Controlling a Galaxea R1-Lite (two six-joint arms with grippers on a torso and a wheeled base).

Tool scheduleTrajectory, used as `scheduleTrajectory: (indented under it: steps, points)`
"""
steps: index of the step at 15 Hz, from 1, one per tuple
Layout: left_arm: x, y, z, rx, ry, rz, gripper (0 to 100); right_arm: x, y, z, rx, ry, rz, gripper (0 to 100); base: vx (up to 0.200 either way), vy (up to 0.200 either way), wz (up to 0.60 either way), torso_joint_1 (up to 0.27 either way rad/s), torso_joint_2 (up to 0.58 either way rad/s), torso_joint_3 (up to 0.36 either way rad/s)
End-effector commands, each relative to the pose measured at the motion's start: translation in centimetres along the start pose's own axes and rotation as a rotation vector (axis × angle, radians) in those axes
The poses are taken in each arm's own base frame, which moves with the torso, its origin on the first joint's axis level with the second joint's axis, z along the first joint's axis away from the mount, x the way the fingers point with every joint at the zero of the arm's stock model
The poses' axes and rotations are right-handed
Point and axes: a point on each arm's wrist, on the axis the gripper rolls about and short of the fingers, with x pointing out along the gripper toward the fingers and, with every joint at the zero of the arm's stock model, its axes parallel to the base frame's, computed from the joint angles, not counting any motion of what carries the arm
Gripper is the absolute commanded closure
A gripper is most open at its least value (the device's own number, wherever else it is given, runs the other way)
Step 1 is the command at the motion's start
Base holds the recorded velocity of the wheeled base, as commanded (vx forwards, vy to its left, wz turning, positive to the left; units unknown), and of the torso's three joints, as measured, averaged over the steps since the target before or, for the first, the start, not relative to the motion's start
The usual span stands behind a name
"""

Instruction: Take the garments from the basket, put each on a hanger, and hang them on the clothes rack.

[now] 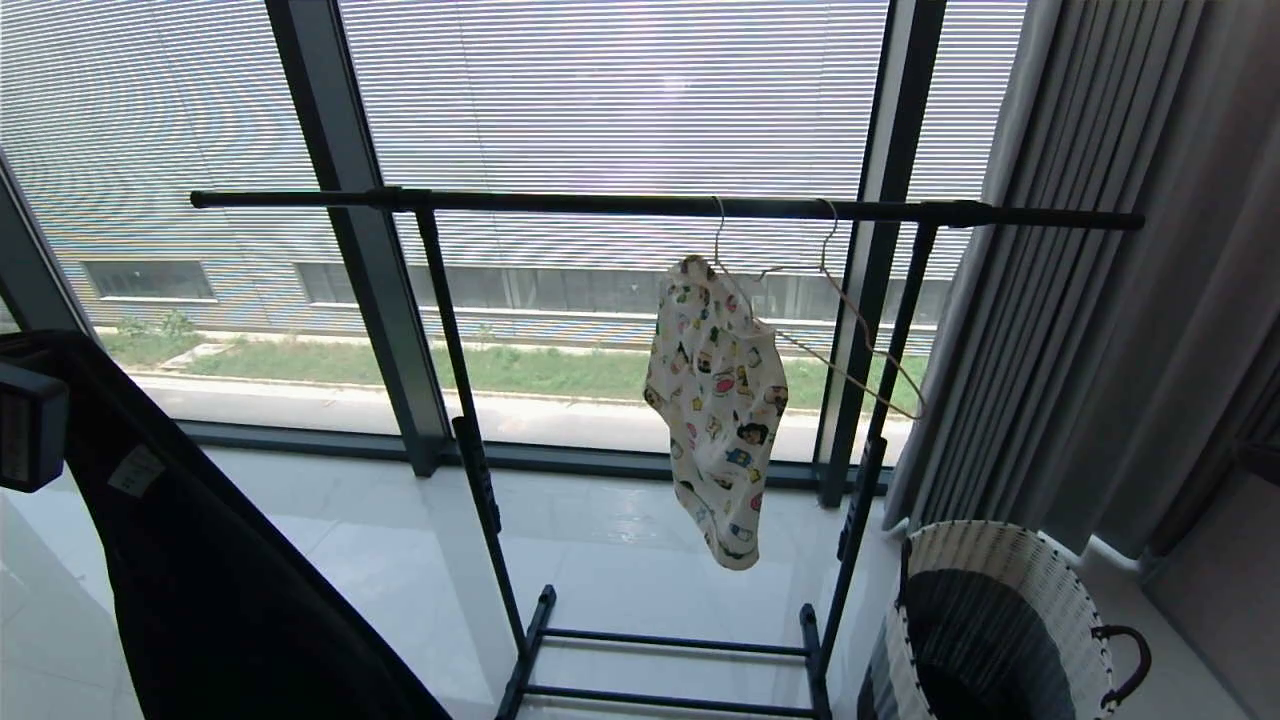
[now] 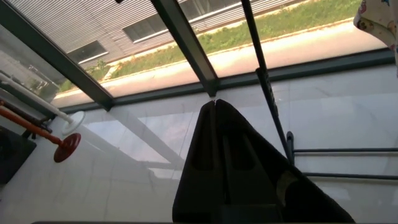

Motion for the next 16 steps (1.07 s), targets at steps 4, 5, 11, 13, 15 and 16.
scheduleTrajectory:
  steps: [4, 5, 11, 13, 15, 16]
  points:
    - [0.08, -0.08, 0.03, 0.001, 0.000, -0.005, 100, 0.11, 0.02, 0.00, -0.001, 0.002, 0.004, 0, 0.200, 0.000, 0.00, 0.001, 0.00, -0.001]
    - [0.09, -0.10, -0.01, 0.002, 0.001, -0.006, 100, 0.11, 0.02, 0.00, -0.001, 0.002, 0.008, 0, 0.200, 0.000, 0.00, 0.002, -0.01, 0.002]
    - [0.02, -0.09, -0.03, 0.001, 0.000, -0.005, 100, 0.40, 0.05, 0.03, -0.004, 0.010, 0.018, 0, 0.200, 0.000, 0.00, 0.004, 0.00, -0.002]
    - [0.06, -0.10, -0.04, 0.000, 0.001, -0.006, 100, 0.49, 0.06, 0.03, -0.020, 0.012, 0.023, 0, 0.200, 0.000, 0.00, 0.005, 0.00, 0.002]
    - [0.02, -0.09, -0.03, 0.000, 0.000, -0.005, 100, 0.49, 0.13, 0.03, -0.022, 0.009, 0.053, 0, 0.200, 0.000, 0.00, -0.002, 0.00, 0.005]
    - [0.02, -0.09, -0.03, 0.000, 0.000, -0.005, 100, 0.49, 0.15, 0.02, -0.027, 0.009, 0.061, 0, 0.200, 0.000, 0.00, -0.002, 0.01, 0.007]
